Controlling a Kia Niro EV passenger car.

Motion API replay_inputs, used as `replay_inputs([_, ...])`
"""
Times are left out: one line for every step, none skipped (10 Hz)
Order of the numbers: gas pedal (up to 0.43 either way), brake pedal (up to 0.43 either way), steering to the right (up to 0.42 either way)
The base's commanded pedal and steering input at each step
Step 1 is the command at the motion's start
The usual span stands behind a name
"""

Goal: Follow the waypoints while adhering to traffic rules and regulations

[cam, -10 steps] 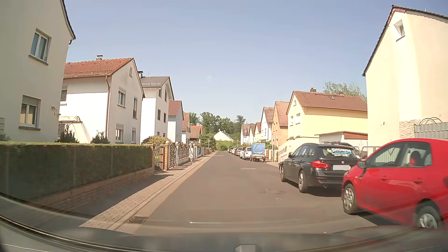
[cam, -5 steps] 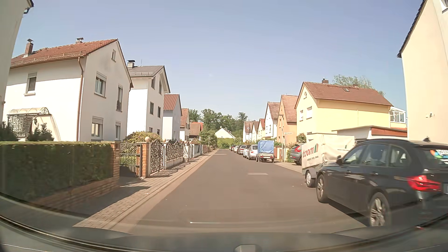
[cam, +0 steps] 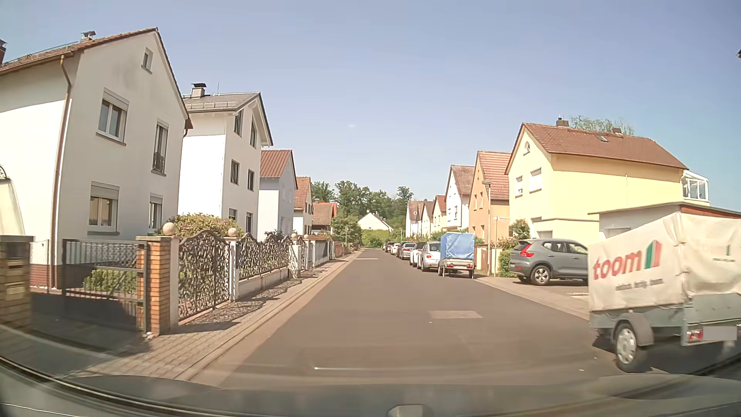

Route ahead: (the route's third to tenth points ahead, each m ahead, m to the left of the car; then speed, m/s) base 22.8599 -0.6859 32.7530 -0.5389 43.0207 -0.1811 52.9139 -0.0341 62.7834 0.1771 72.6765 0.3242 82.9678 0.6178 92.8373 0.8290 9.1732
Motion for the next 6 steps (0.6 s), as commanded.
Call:
replay_inputs([0.067,0.000,0.001])
replay_inputs([0.067,0.000,0.002])
replay_inputs([0.067,0.000,0.003])
replay_inputs([0.067,0.000,0.003])
replay_inputs([0.067,0.000,0.003])
replay_inputs([0.067,0.000,0.003])
